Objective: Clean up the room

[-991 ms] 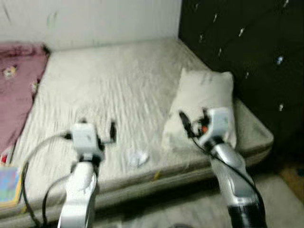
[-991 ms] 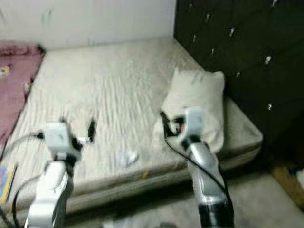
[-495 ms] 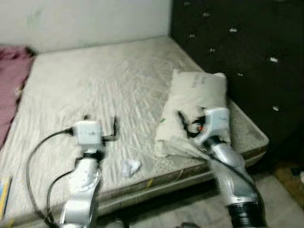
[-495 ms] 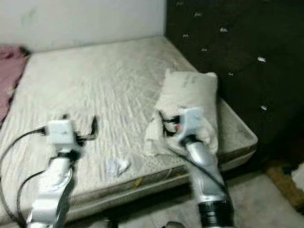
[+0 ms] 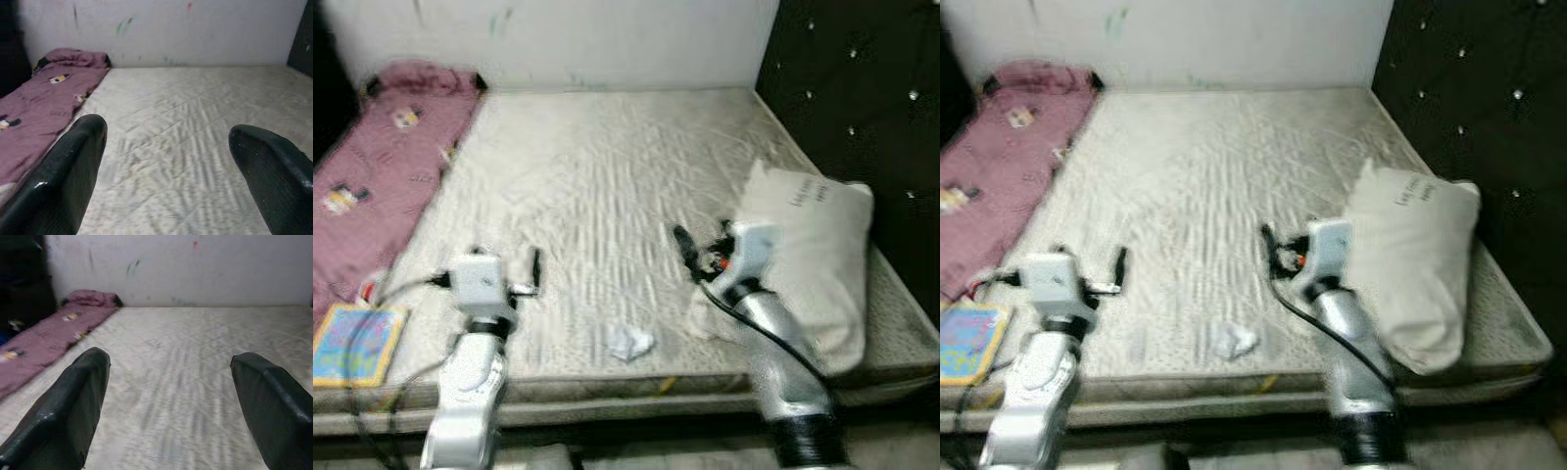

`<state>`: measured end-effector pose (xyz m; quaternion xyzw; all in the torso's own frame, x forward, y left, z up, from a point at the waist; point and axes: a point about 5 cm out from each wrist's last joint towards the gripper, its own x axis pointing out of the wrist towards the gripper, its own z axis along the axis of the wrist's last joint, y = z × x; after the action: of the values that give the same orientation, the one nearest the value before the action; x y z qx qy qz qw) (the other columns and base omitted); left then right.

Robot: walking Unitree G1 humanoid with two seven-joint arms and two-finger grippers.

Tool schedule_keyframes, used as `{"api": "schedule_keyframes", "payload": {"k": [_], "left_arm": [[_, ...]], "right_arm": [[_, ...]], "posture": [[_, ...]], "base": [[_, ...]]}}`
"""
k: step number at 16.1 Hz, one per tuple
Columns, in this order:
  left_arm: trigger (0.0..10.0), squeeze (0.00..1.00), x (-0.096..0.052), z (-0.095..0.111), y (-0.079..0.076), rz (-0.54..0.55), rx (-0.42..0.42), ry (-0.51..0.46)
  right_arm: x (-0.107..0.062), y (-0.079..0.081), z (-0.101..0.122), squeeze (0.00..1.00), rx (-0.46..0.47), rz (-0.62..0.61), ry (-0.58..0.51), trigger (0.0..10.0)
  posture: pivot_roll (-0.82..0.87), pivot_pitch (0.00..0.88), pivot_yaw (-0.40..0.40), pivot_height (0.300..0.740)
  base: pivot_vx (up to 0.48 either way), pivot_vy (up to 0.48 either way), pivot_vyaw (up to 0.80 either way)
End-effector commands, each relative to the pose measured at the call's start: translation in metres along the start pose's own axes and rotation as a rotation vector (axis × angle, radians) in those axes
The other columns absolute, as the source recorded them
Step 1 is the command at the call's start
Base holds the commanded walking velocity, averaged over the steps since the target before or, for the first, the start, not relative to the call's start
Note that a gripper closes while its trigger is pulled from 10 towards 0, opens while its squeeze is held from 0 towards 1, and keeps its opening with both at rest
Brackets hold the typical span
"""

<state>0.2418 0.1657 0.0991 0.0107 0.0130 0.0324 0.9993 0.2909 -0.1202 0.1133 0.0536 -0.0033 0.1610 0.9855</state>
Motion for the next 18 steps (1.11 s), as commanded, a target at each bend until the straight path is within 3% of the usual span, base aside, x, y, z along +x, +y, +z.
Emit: {"api": "schedule_keyframes", "payload": {"k": [1, 6, 8, 11, 13, 18], "left_arm": [[10.0, 0.0, 0.001, 0.002, -0.005, -0.021, -0.014, 0.0], [10.0, 0.0, 0.002, 0.001, -0.003, 0.001, -0.033, 0.002], [10.0, 0.0, 0.003, 0.004, -0.006, -0.019, -0.014, -0.017], [10.0, 0.0, 0.006, -0.001, -0.003, -0.001, -0.034, 0.023], [10.0, 0.0, 0.008, -0.004, 0.0, -0.052, -0.117, 0.023], [10.0, 0.0, 0.012, 0.006, -0.006, -0.068, -0.082, -0.031]], "right_arm": [[-0.003, -0.008, 0.0, 0.0, -0.004, -0.024, 0.006, 10.0], [-0.003, -0.009, 0.0, 0.0, 0.001, -0.03, 0.007, 10.0], [-0.003, -0.01, 0.0, 0.0, -0.007, -0.035, 0.01, 10.0], [-0.001, -0.01, -0.001, 0.0, -0.004, -0.05, 0.01, 10.0], [0.0, -0.009, -0.002, 0.0, 0.023, -0.065, 0.006, 10.0], [0.001, -0.013, -0.002, 0.0, 0.033, -0.093, 0.01, 10.0]], "posture": [[-0.04, 0.0, -0.01, 0.74], [-0.04, 0.0, -0.011, 0.74], [-0.05, 0.0, -0.011, 0.74], [-0.05, 0.0, -0.011, 0.74], [-0.05, 0.0, -0.01, 0.74], [-0.04, 0.0, -0.004, 0.74]], "base": [[0.0, 0.48, 0.0], [0.0, 0.48, 0.0], [0.0, 0.0, 0.0], [0.0, 0.0, 0.8], [0.0, 0.0, 0.0], [0.0, 0.0, 0.0]]}}
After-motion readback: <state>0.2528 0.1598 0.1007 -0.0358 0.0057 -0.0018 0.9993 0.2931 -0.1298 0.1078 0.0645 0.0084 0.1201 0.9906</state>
